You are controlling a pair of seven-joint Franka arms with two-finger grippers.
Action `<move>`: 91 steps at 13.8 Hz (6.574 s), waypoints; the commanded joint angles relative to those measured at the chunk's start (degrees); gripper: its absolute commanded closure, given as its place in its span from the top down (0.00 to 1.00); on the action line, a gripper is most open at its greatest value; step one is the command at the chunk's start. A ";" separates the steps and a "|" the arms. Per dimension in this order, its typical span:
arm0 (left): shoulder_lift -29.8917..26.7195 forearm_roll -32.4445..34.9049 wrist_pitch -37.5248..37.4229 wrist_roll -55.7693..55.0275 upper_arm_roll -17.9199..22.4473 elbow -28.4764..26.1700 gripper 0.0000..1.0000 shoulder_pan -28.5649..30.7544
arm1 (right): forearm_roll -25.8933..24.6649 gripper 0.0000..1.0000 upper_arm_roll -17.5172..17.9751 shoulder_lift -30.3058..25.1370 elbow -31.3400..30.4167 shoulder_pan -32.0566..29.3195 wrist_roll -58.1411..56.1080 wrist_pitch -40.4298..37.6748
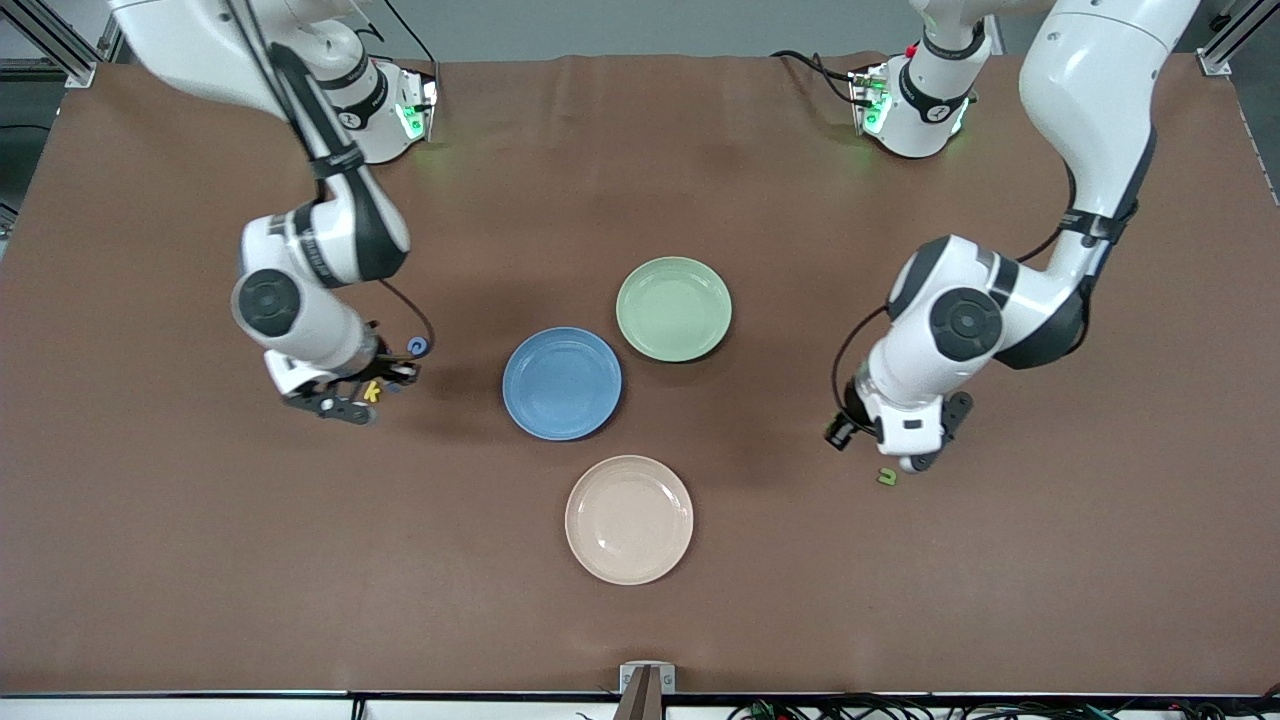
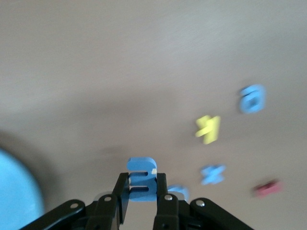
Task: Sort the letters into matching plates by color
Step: 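Carry the m to the blue plate while the left gripper carries N to green plate, then open the right gripper over the blue plate while the left gripper releases N, then move the right gripper back to blue letters while the left gripper returns to green letters, then lower the right gripper onto blue a while the left gripper lowers onto green n, then grasp and lift the blue a with the right gripper while the left gripper lifts n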
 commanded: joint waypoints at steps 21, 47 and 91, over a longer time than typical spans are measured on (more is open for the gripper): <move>1.69 1.21 8.18 -30.94 -4.12 -13.16 0.10 -17.53 | 7.68 0.00 -0.69 11.27 6.59 16.16 16.06 9.09; 6.78 13.86 7.22 -17.59 -2.10 -4.12 0.99 9.70 | 7.15 1.00 -1.92 5.39 7.47 -0.52 -5.98 -3.81; 12.42 19.23 0.37 0.59 -11.77 15.13 0.00 9.53 | -3.40 0.54 -1.66 9.25 -5.80 -16.72 -25.69 18.84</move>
